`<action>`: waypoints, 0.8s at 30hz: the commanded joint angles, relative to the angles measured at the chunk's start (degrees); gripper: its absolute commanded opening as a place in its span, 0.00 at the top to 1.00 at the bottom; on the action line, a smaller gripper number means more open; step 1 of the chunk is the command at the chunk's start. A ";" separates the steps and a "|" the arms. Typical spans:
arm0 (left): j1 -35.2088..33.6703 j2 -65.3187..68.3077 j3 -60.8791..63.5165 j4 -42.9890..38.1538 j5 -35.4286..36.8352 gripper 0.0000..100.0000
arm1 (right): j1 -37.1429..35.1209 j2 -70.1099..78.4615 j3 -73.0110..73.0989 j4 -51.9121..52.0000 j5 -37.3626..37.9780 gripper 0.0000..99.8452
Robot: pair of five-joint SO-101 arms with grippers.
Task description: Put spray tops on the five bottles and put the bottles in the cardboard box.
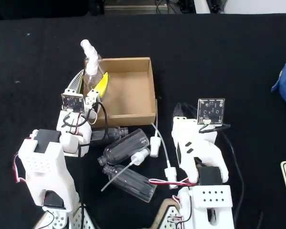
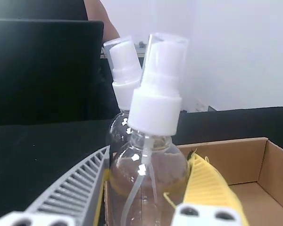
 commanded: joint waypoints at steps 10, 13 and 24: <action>-1.36 -0.70 -2.51 0.00 -0.53 0.84 | 1.32 -1.19 -0.31 -1.85 0.00 0.99; -1.36 -0.70 -2.42 0.00 -0.35 0.79 | 1.32 -1.19 -0.31 -1.85 0.00 0.99; -1.45 -0.88 -2.42 0.00 -0.79 0.80 | 1.41 -1.19 -0.31 -1.85 0.00 0.99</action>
